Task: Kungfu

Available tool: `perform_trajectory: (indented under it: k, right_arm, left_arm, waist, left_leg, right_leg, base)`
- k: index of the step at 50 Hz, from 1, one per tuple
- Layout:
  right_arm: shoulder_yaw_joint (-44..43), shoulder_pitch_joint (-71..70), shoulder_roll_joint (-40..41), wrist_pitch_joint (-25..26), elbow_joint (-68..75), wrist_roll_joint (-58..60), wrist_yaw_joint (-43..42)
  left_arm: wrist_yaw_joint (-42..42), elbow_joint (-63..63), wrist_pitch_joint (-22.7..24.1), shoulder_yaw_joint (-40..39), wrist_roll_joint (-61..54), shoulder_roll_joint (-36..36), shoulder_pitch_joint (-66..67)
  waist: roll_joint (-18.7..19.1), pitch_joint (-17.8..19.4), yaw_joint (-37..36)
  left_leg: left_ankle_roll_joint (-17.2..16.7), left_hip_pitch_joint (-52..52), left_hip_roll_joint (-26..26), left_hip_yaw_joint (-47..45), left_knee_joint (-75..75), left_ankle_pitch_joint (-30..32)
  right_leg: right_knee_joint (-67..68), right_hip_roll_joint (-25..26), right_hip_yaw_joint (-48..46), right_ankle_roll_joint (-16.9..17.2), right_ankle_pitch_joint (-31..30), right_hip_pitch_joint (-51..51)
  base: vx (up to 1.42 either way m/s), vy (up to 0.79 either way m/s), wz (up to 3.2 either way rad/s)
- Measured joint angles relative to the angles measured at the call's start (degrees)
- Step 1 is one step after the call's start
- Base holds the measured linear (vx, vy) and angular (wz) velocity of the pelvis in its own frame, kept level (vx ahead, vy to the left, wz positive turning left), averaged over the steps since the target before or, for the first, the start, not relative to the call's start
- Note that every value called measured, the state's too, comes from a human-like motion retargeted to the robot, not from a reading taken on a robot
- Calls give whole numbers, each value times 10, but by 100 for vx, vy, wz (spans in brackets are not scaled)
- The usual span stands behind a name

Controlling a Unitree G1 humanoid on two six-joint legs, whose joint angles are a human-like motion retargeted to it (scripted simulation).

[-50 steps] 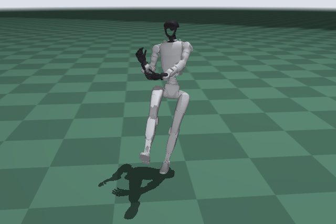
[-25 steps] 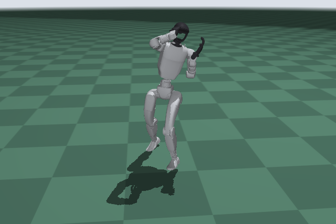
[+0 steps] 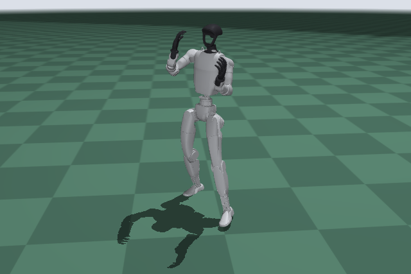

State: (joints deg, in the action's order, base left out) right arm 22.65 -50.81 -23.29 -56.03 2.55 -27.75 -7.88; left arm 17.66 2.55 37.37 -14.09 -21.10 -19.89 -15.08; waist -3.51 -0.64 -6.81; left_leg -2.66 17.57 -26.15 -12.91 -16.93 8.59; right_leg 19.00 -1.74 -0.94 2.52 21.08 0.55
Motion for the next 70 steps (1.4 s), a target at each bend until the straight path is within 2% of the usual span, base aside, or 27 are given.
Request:
perform_trajectory:
  k: [2,8,12,15,18,20,21,23,25,27,28,30,33,35,37,38,40,43,45,46,50,53,55,57,60,65,70]
  right_arm:
    - [-10,61,-14,0,11,1,21]
    - [-116,315,-136,30,76,41,147]
    - [-332,542,-250,68,249,223,155]
    - [-495,654,-326,123,499,527,16]
    - [-554,649,-398,339,804,770,-99]
    - [-621,614,-417,485,949,827,-40]
    - [-655,620,-407,515,949,800,47]
    - [-667,641,-400,531,949,673,208]
    - [-638,665,-385,516,949,520,291]
    - [-613,665,-363,457,947,443,280]
    - [-606,659,-349,410,944,428,256]
    - [-595,649,-314,311,930,443,186]
    - [-575,625,-284,208,934,540,61]
    - [-553,629,-273,215,949,581,11]
    - [-542,637,-246,287,949,569,7]
    - [-539,637,-232,329,949,558,18]
    - [-506,608,-206,390,949,524,46]
    - [-421,520,-169,387,949,506,50]
    - [-389,470,-143,369,949,527,34]
    - [-374,457,-127,362,949,539,25]
    - [-355,469,-38,355,949,551,-8]
    - [-379,526,13,358,949,540,15]
    - [-388,560,37,358,949,520,31]
    - [-400,584,51,355,949,504,30]
    - [-408,602,58,351,949,478,34]
    - [-427,608,54,358,949,442,57]
    - [-431,574,30,363,949,408,69]
  left_arm:
    - [-32,-14,7,-20,31,-32,43]
    - [-252,-42,-3,-2,182,-66,60]
    - [-401,-120,-44,202,201,-26,-81]
    - [-435,-182,-44,434,171,36,-203]
    - [-465,-207,-91,540,199,122,-251]
    - [-494,-203,-111,544,224,155,-257]
    - [-496,-198,-110,530,240,156,-259]
    - [-487,-187,-96,514,268,154,-258]
    - [-467,-181,-59,502,291,143,-250]
    - [-440,-191,-26,481,305,132,-227]
    - [-429,-202,-13,468,310,124,-210]
    - [-437,-231,0,439,301,100,-176]
    - [-521,-275,-43,373,267,61,-141]
    - [-571,-289,-77,332,273,50,-83]
    - [-567,-301,-77,286,308,42,-7]
    - [-540,-313,-67,265,324,44,32]
    - [-472,-354,-43,200,342,46,100]
    - [-413,-425,-37,84,308,48,179]
    - [-365,-479,-40,39,283,49,208]
    - [-334,-516,-32,36,272,39,207]
    - [-313,-617,-58,-18,313,-27,216]
    - [-296,-607,-68,-39,373,-41,244]
    - [-279,-594,-53,-40,372,-52,264]
    - [-272,-587,-42,-48,364,-54,274]
    - [-282,-575,-32,-62,346,-57,281]
    - [-287,-547,-14,-35,334,-48,256]
    - [-331,-519,-1,60,307,-20,168]
  waist:
    - [-24,-1,20]
    - [-60,-25,93]
    - [-54,-21,94]
    - [-56,-17,72]
    - [-61,-9,69]
    - [-58,-3,87]
    - [-69,4,114]
    - [-99,20,130]
    - [-121,36,115]
    - [-116,36,61]
    - [-114,26,27]
    - [-85,7,21]
    - [30,0,97]
    - [101,-4,152]
    - [115,0,153]
    - [108,0,165]
    - [94,2,180]
    - [125,14,162]
    - [136,43,208]
    - [148,63,232]
    - [151,74,206]
    - [76,32,170]
    - [21,11,152]
    - [-19,5,144]
    - [-58,9,140]
    - [-73,8,139]
    - [-54,16,144]
  left_leg:
    - [34,-36,22,-28,21,5]
    - [0,6,194,125,-157,-191]
    - [-36,29,306,136,-182,-223]
    - [-70,26,369,189,-119,-192]
    - [71,14,347,128,-62,-191]
    - [70,-4,328,130,-35,-209]
    - [59,3,328,134,-41,-212]
    - [51,20,320,125,-47,-214]
    - [12,56,232,119,-85,-237]
    - [-6,84,180,89,-111,-244]
    - [2,89,149,55,-115,-247]
    - [6,120,87,53,-129,-244]
    - [47,220,31,153,-143,-248]
    - [110,240,102,210,-139,-263]
    - [124,246,139,236,-135,-258]
    - [138,240,181,234,-137,-263]
    - [154,232,229,215,-130,-268]
    - [157,251,162,187,-110,-264]
    - [175,272,185,203,-138,-281]
    - [168,282,178,226,-140,-274]
    - [125,316,77,243,-114,-241]
    - [114,296,91,182,-106,-246]
    - [105,272,108,136,-97,-245]
    - [95,248,124,102,-89,-246]
    - [78,210,142,65,-84,-251]
    - [50,183,159,34,-83,-251]
    - [33,158,172,14,-75,-246]
  right_leg:
    - [-7,2,44,-5,-14,16]
    - [-59,-17,73,-8,-77,45]
    - [-88,-1,74,-18,-110,56]
    - [-102,23,72,-22,-128,62]
    - [-104,43,78,-25,-134,71]
    - [-97,66,83,-21,-137,82]
    - [-87,67,75,0,-140,97]
    - [-60,53,33,79,-143,132]
    - [-33,105,-76,125,-132,180]
    - [42,184,-171,125,-178,267]
    - [117,186,-202,125,-194,310]
    - [316,131,-271,125,-226,392]
    - [535,-7,-279,125,-301,438]
    - [553,-190,-171,100,-413,399]
    - [443,-390,-105,-124,-431,403]
    - [357,-488,-58,-162,-398,405]
    - [162,-592,35,-175,-364,426]
    - [51,-540,101,-175,-362,520]
    - [144,-574,95,-175,-319,564]
    - [212,-553,58,-175,-309,557]
    - [412,-361,-83,-155,-304,573]
    - [489,-301,-163,-96,-267,581]
    - [505,-252,-196,-27,-237,570]
    - [500,-197,-217,45,-196,545]
    - [477,-130,-233,112,-155,498]
    - [403,-83,-214,125,-146,445]
    - [290,-126,-178,68,-186,406]
  base:
    - [-68,-39,-162]
    - [-39,-25,-109]
    - [-19,-16,-41]
    - [-5,-25,-22]
    - [-6,-16,-44]
    - [-9,-17,-55]
    - [-24,-33,-12]
    - [-32,-66,-34]
    - [-57,-184,-101]
    - [-99,-201,-249]
    - [-77,-63,-311]
    - [-51,31,-182]
    - [-4,108,82]
    - [32,128,215]
    - [5,35,145]
    - [-2,15,148]
    - [-21,13,29]
    - [-57,2,-177]
    - [-45,-10,63]
    - [-39,-16,62]
    - [-24,-41,-127]
    - [3,-46,-61]
    - [3,-36,-21]
    - [-5,-25,-5]
    - [-18,-30,-4]
    - [-28,-20,5]
    - [-52,-14,9]
